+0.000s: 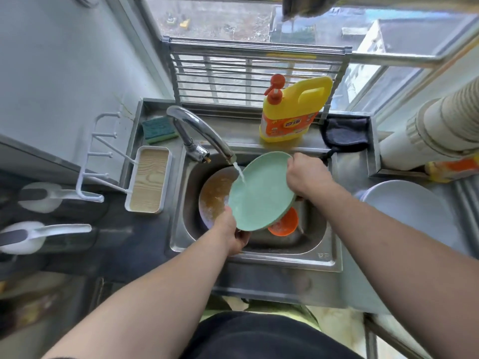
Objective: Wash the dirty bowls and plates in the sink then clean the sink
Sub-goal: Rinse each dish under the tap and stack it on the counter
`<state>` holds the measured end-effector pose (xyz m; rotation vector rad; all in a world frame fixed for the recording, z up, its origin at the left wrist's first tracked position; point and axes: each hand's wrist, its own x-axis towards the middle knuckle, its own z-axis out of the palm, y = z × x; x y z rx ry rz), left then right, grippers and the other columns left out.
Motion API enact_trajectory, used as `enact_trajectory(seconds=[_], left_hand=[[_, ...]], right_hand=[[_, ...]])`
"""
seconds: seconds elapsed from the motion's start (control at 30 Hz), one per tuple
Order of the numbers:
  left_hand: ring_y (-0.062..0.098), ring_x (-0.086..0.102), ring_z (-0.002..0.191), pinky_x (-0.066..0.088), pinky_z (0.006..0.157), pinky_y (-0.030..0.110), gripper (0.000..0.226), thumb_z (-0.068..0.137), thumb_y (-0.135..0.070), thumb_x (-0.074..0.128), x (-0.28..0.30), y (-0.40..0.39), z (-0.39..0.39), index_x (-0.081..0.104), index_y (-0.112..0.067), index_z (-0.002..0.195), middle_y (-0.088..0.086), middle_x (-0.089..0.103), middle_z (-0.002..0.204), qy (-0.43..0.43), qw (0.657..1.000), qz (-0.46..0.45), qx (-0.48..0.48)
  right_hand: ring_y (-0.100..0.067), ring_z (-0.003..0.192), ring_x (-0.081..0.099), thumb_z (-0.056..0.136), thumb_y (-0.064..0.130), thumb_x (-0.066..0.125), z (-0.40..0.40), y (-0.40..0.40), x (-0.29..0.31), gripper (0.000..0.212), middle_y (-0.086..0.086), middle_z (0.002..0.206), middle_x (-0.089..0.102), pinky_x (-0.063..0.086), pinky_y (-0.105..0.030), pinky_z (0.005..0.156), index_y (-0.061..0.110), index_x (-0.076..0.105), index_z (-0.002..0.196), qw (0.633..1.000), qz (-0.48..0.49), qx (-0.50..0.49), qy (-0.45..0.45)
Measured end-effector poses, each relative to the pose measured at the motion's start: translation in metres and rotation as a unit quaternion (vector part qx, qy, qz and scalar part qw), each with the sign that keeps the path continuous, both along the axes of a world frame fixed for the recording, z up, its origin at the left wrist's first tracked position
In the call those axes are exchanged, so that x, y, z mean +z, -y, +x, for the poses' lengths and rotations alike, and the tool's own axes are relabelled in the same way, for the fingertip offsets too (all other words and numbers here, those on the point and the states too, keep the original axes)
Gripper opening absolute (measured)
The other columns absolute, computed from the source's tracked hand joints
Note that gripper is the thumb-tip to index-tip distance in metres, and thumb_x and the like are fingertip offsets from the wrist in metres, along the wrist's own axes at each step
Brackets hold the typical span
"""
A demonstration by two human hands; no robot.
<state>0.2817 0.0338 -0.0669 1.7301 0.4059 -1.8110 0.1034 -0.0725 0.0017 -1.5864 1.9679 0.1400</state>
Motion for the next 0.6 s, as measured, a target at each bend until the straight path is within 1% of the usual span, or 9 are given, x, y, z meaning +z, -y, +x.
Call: enact_trajectory(seconds=[0.07, 0.13, 0.2, 0.27, 0.33, 0.4, 0.43, 0.5, 0.6], left_hand=[[0.025, 0.078, 0.095, 0.059, 0.051, 0.028, 0.046, 0.102, -0.060, 0.056, 0.009, 0.001, 0.007, 0.071, -0.022, 0.123, 0.003, 0.080, 0.110, 0.023, 1.000, 0.005, 0.002], [0.026, 0.077, 0.090, 0.058, 0.051, 0.030, 0.044, 0.108, -0.056, 0.042, 0.024, 0.008, 0.017, 0.067, -0.022, 0.120, 0.007, 0.076, 0.111, 0.057, 0.998, -0.017, -0.016], [0.028, 0.072, 0.094, 0.056, 0.053, 0.030, 0.046, 0.107, -0.055, 0.034, 0.030, 0.019, 0.031, 0.065, -0.024, 0.120, 0.009, 0.072, 0.111, 0.164, 0.980, -0.054, -0.098], [0.030, 0.067, 0.100, 0.061, 0.067, 0.039, 0.053, 0.102, -0.059, 0.029, 0.033, 0.027, 0.045, 0.066, -0.027, 0.120, 0.007, 0.070, 0.112, 0.302, 0.924, -0.117, -0.205], [0.028, 0.065, 0.110, 0.057, 0.096, 0.049, 0.053, 0.105, -0.061, 0.027, 0.035, 0.028, 0.058, 0.067, -0.031, 0.124, 0.000, 0.071, 0.116, 0.397, 0.851, -0.193, -0.286], [0.025, 0.059, 0.128, 0.045, 0.112, 0.044, 0.051, 0.109, -0.060, 0.028, 0.042, 0.025, 0.068, 0.060, -0.036, 0.140, -0.006, 0.068, 0.134, 0.448, 0.797, -0.234, -0.329], [0.022, 0.055, 0.134, 0.041, 0.114, 0.039, 0.050, 0.110, -0.059, 0.029, 0.045, 0.023, 0.073, 0.055, -0.038, 0.147, -0.009, 0.063, 0.143, 0.461, 0.786, -0.239, -0.335], [0.015, 0.052, 0.135, 0.038, 0.113, 0.033, 0.048, 0.111, -0.053, 0.032, 0.044, 0.018, 0.080, 0.051, -0.036, 0.153, -0.013, 0.057, 0.148, 0.450, 0.807, -0.235, -0.303], [0.019, 0.063, 0.124, 0.049, 0.110, 0.041, 0.035, 0.114, -0.039, 0.036, 0.030, 0.019, 0.082, 0.061, -0.032, 0.139, -0.005, 0.067, 0.138, 0.310, 0.919, -0.202, -0.133]], right_hand=[[-0.044, 0.106, 0.066, 0.100, 0.015, 0.042, -0.008, 0.000, -0.014, 0.028, -0.023, 0.118, 0.067, 0.059, -0.046, 0.087, 0.004, 0.061, 0.117, 0.997, 0.068, 0.001, -0.026], [-0.045, 0.094, 0.070, 0.094, 0.008, 0.045, -0.012, -0.011, -0.032, 0.026, -0.023, 0.111, 0.067, 0.064, -0.053, 0.077, 0.002, 0.064, 0.110, 0.991, 0.121, -0.052, 0.005], [-0.046, 0.100, 0.067, 0.098, 0.010, 0.042, -0.009, -0.030, -0.048, 0.029, -0.024, 0.116, 0.066, 0.061, -0.048, 0.084, 0.002, 0.064, 0.117, 0.987, 0.133, -0.083, 0.037], [-0.042, 0.106, 0.061, 0.105, 0.018, 0.037, 0.001, -0.051, -0.064, 0.032, -0.022, 0.122, 0.064, 0.050, -0.039, 0.087, 0.005, 0.059, 0.123, 0.985, 0.124, -0.103, 0.064], [-0.040, 0.101, 0.061, 0.107, 0.026, 0.036, 0.018, -0.069, -0.079, 0.027, -0.020, 0.117, 0.065, 0.051, -0.041, 0.087, 0.010, 0.055, 0.116, 0.976, 0.109, -0.140, 0.126], [-0.040, 0.095, 0.068, 0.105, 0.025, 0.041, 0.037, -0.076, -0.091, 0.016, -0.018, 0.109, 0.067, 0.058, -0.049, 0.086, 0.013, 0.050, 0.111, 0.963, 0.113, -0.161, 0.185], [-0.040, 0.090, 0.070, 0.104, 0.026, 0.043, 0.045, -0.077, -0.095, 0.013, -0.017, 0.105, 0.067, 0.061, -0.051, 0.082, 0.016, 0.049, 0.110, 0.952, 0.115, -0.182, 0.218], [-0.038, 0.080, 0.072, 0.105, 0.030, 0.041, 0.054, -0.074, -0.093, 0.012, -0.015, 0.099, 0.067, 0.063, -0.051, 0.075, 0.022, 0.048, 0.110, 0.933, 0.086, -0.226, 0.266], [-0.036, 0.081, 0.071, 0.105, 0.045, 0.034, 0.046, -0.063, -0.080, 0.021, -0.011, 0.092, 0.069, 0.059, -0.048, 0.081, 0.032, 0.049, 0.111, 0.950, 0.008, -0.196, 0.241]])
